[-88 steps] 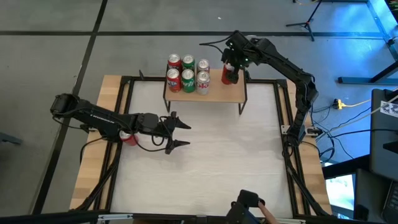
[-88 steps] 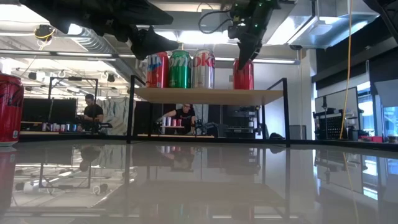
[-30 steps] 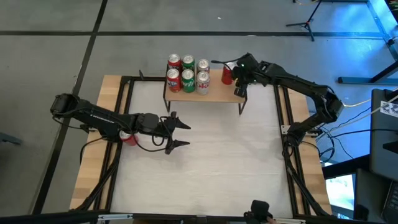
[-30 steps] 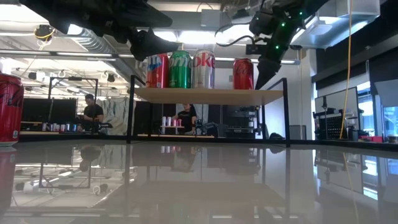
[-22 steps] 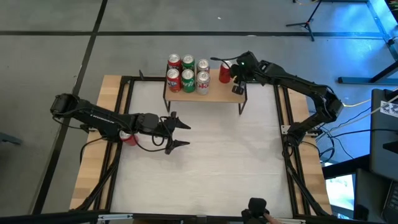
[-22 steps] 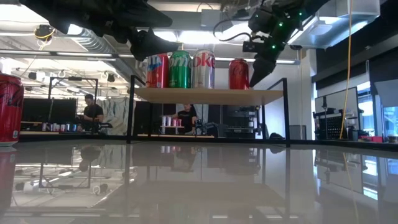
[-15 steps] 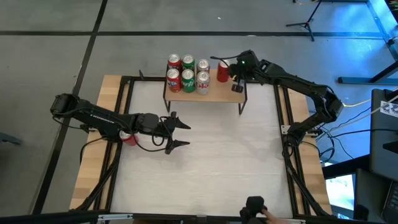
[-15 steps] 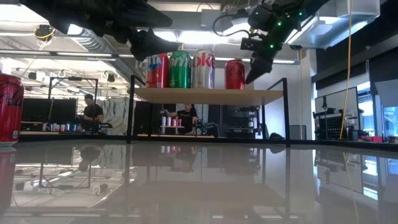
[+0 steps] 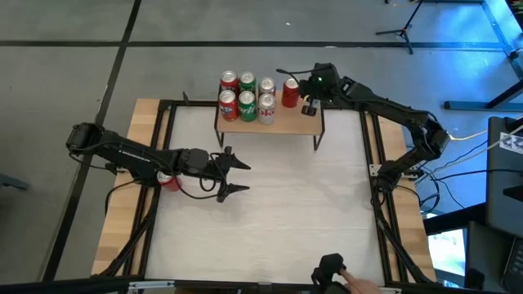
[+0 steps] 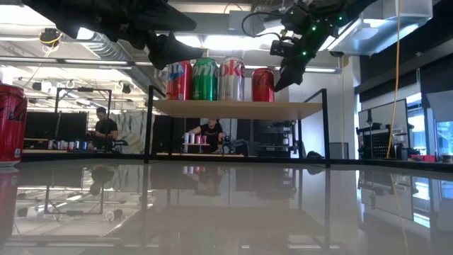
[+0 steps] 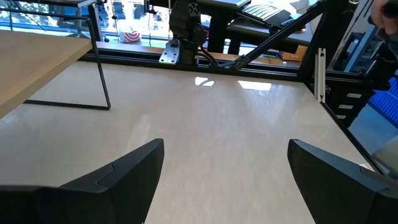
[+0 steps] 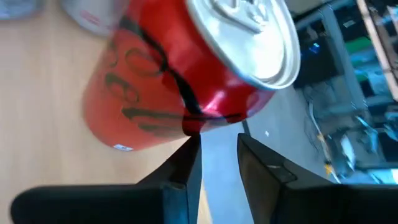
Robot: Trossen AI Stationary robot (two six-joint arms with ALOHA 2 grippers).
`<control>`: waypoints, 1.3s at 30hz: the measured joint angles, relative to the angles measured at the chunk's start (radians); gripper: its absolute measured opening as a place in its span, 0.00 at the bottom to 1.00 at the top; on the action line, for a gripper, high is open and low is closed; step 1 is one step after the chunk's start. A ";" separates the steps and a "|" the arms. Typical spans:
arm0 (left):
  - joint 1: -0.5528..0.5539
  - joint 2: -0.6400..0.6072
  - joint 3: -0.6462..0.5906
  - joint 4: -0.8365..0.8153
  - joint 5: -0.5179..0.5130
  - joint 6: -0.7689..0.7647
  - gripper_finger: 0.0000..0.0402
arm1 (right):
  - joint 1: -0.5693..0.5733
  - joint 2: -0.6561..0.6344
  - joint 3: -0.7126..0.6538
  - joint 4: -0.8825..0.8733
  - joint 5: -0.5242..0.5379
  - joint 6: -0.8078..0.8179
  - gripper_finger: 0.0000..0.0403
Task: Place canned beverage on shelf
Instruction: Put the bottom red black soda can on the shelf, then put the red black soda can aligned with the other red black soda can on the shelf
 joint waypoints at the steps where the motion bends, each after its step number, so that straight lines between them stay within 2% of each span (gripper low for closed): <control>1: 0.000 0.000 0.000 0.000 0.000 0.000 0.83 | 0.000 0.001 0.000 0.001 -0.022 -0.002 0.25; 4: 0.000 0.000 0.000 0.000 0.000 0.000 0.83 | 0.000 0.006 0.000 0.027 -0.078 -0.003 0.25; 11: 0.000 0.000 0.000 0.000 0.000 0.000 0.83 | 0.000 0.024 0.000 0.071 -0.073 -0.008 0.25; 15: 0.000 0.000 0.000 0.000 0.000 0.000 0.83 | 0.000 0.024 0.000 0.071 -0.028 -0.027 0.25; 22: 0.000 0.000 0.000 0.012 -0.024 -0.001 0.83 | 0.035 -0.063 0.001 0.005 0.166 -0.019 0.25; 28: -0.001 0.000 0.000 0.071 -0.027 -0.001 0.83 | 0.128 -0.184 0.001 -0.147 0.166 0.186 0.25; 31: 0.000 -0.001 0.000 0.115 -0.027 0.000 0.83 | 0.191 -0.233 -0.011 -0.222 0.110 0.296 0.25; 34: -0.001 -0.001 0.000 0.114 -0.027 0.037 0.83 | 0.267 -0.279 -0.073 -0.233 0.063 0.368 0.25; 39: -0.011 -0.001 0.000 0.094 -0.036 0.076 0.83 | 0.421 -0.350 -0.228 -0.205 0.071 0.488 0.25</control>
